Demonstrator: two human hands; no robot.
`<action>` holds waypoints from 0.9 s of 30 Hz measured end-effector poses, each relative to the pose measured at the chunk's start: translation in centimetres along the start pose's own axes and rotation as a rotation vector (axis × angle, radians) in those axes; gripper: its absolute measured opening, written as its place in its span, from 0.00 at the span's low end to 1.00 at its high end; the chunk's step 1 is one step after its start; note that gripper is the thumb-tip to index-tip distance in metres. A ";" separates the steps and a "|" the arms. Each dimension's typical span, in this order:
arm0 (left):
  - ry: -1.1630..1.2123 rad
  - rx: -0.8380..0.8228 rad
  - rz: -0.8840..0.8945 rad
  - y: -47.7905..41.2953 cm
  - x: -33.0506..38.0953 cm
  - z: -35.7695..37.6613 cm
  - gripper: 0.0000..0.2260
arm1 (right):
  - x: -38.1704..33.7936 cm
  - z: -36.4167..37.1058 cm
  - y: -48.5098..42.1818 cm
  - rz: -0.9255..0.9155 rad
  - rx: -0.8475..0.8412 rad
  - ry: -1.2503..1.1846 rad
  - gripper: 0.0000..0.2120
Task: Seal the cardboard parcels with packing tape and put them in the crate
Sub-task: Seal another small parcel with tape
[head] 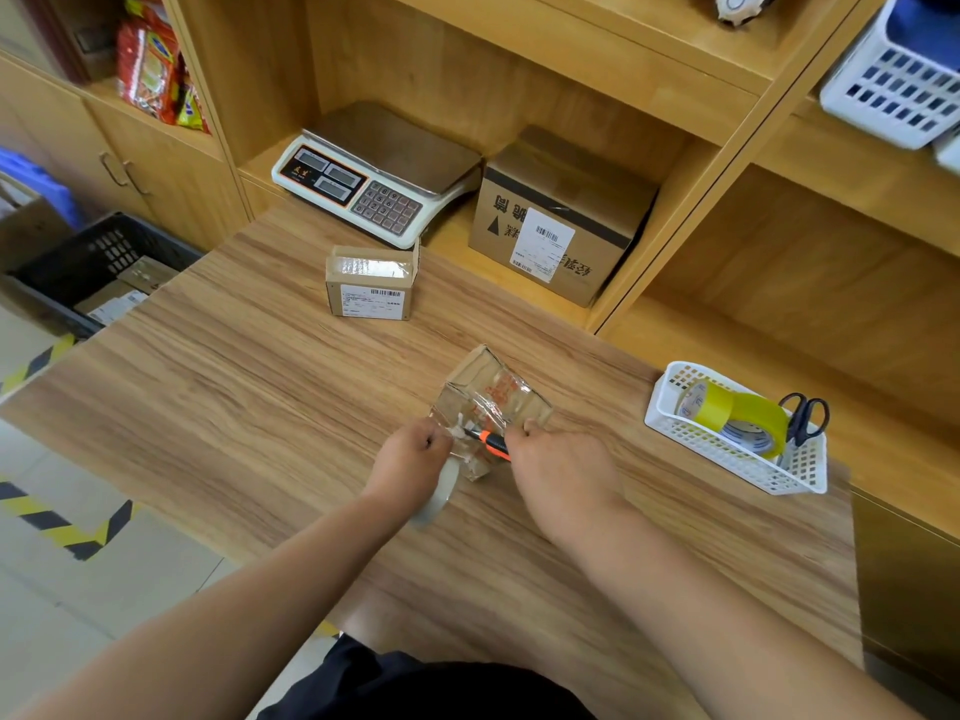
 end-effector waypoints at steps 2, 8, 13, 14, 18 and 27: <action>-0.010 -0.006 -0.016 0.1 -0.4 -0.3 0.09 | 0.2 0.2 -0.1 -0.003 0.010 -0.002 0.18; 0.057 0.028 -0.028 0.5 -0.3 -1.9 0.09 | 1.4 0.0 -0.4 0.006 0.102 -0.182 0.06; 0.055 -0.004 0.049 1.5 0.3 -2.2 0.09 | 3.0 0.0 0.2 0.005 0.134 -0.478 0.07; 0.070 -0.014 0.073 1.7 0.5 -2.0 0.10 | 3.4 0.2 0.4 0.014 0.150 -0.565 0.06; 0.245 -0.075 0.146 3.0 1.8 -0.9 0.10 | 4.8 1.4 1.0 0.059 0.229 -1.042 0.03; 0.489 -0.303 0.209 5.3 5.3 4.4 0.06 | 5.2 4.5 2.1 0.031 0.119 -1.660 0.14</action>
Point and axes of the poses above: each hand's wrist, its own y-axis away from the middle knuckle, its own z-axis out of the palm, x = y × z, the point moved 8 cm from there along -y, towards the middle knuckle, and after that the axes turned 7 degrees about -x, right-handed, at the moved point
